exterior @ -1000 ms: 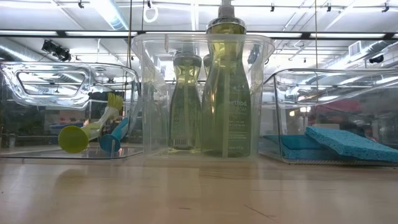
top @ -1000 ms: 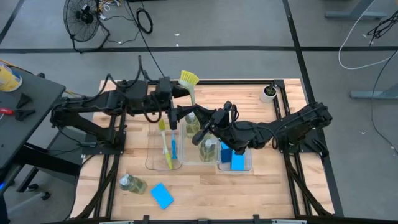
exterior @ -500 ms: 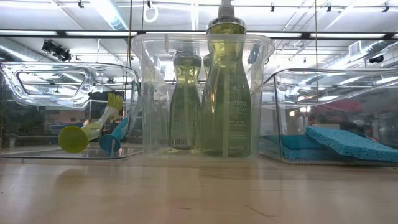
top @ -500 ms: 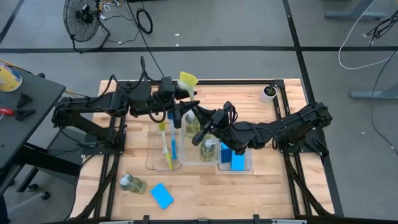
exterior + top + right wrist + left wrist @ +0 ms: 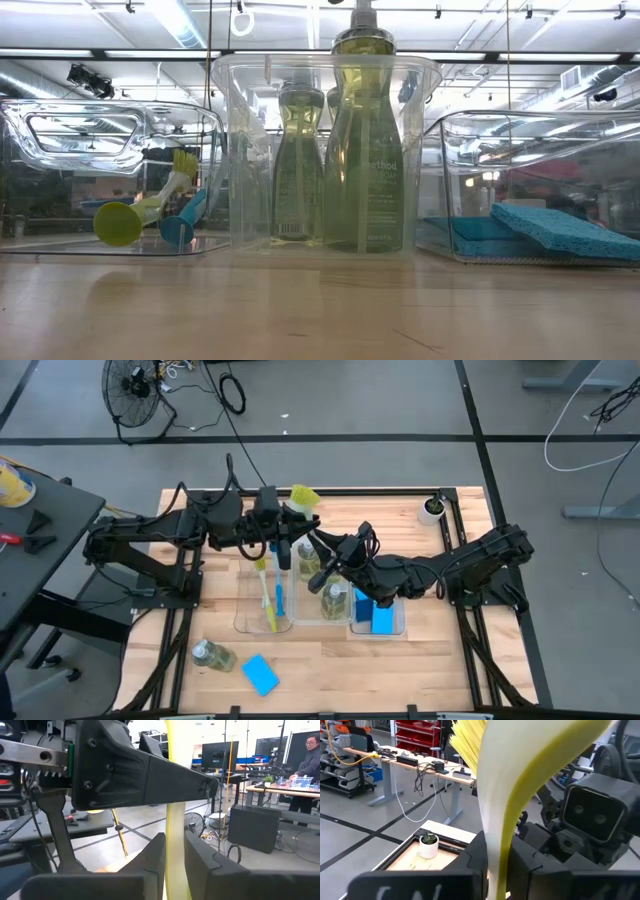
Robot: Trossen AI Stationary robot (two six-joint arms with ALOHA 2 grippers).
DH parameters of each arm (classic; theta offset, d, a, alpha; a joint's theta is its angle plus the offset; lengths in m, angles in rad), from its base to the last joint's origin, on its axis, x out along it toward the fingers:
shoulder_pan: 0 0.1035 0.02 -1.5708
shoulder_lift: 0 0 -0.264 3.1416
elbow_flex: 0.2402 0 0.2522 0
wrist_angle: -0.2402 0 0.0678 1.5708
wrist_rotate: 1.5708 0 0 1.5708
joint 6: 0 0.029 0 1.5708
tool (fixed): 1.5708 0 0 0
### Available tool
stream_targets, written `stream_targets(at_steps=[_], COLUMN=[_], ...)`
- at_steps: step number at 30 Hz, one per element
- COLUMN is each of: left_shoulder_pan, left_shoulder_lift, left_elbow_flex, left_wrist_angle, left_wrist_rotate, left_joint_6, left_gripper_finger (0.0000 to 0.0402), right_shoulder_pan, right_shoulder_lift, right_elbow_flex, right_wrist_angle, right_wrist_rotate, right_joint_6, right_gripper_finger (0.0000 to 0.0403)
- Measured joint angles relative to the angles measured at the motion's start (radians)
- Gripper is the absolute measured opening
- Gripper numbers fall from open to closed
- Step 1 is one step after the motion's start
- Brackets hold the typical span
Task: Pick & Place Kitchen Sink Supplies
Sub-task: Put the yellow dishwashing brush into the left transparent bin
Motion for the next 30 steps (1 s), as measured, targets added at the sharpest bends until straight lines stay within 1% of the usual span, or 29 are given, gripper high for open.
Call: stream_targets(at_steps=[4,9,15,16,18,20,22,24,25,30], left_shoulder_pan=[0.0,0.001,0.003,0.003,0.002,0.003,0.002,0.002,0.002,0.002], left_shoulder_lift=[-0.002,-0.008,-0.029,-0.035,-0.06,-0.072,-0.098,-0.119,-0.136,-0.202], left_elbow_flex=[0.0,0.0,-0.001,0.002,-0.001,0.002,-0.001,0.0,0.0,0.0], left_wrist_angle=[-0.004,-0.029,-0.079,-0.079,-0.13,-0.131,-0.191,-0.202,-0.241,-0.351], left_wrist_rotate=[-0.002,-0.011,-0.043,-0.053,-0.077,-0.093,-0.113,-0.12,-0.127,-0.146], left_joint_6=[0.006,0.009,0.023,0.026,0.026,0.025,0.025,0.012,-0.002,-0.04], left_gripper_finger=[0.0046,0.0052,0.0045,0.0045,0.0047,0.0052,0.0051,0.0046,0.0044,0.0044], right_shoulder_pan=[-0.001,0.001,0.01,0.013,0.018,0.031,0.045,0.063,0.072,0.118], right_shoulder_lift=[0.0,0.0,-0.002,-0.002,-0.002,-0.004,-0.007,-0.014,-0.017,-0.043], right_elbow_flex=[0.0,0.0,0.0,0.0,0.0,0.0,0.0,0.0,0.0,0.0], right_wrist_angle=[0.003,0.005,0.018,0.017,0.017,0.016,0.016,0.016,0.017,0.02], right_wrist_rotate=[-0.034,-0.044,-0.052,-0.043,-0.019,0.01,0.025,0.072,0.092,0.218], right_joint_6=[0.01,0.01,0.002,0.002,-0.008,-0.04,-0.08,-0.122,-0.14,-0.216], right_gripper_finger=[0.0079,0.0111,0.0181,0.0194,0.0218,0.0238,0.0252,0.026,0.0262,0.0258])
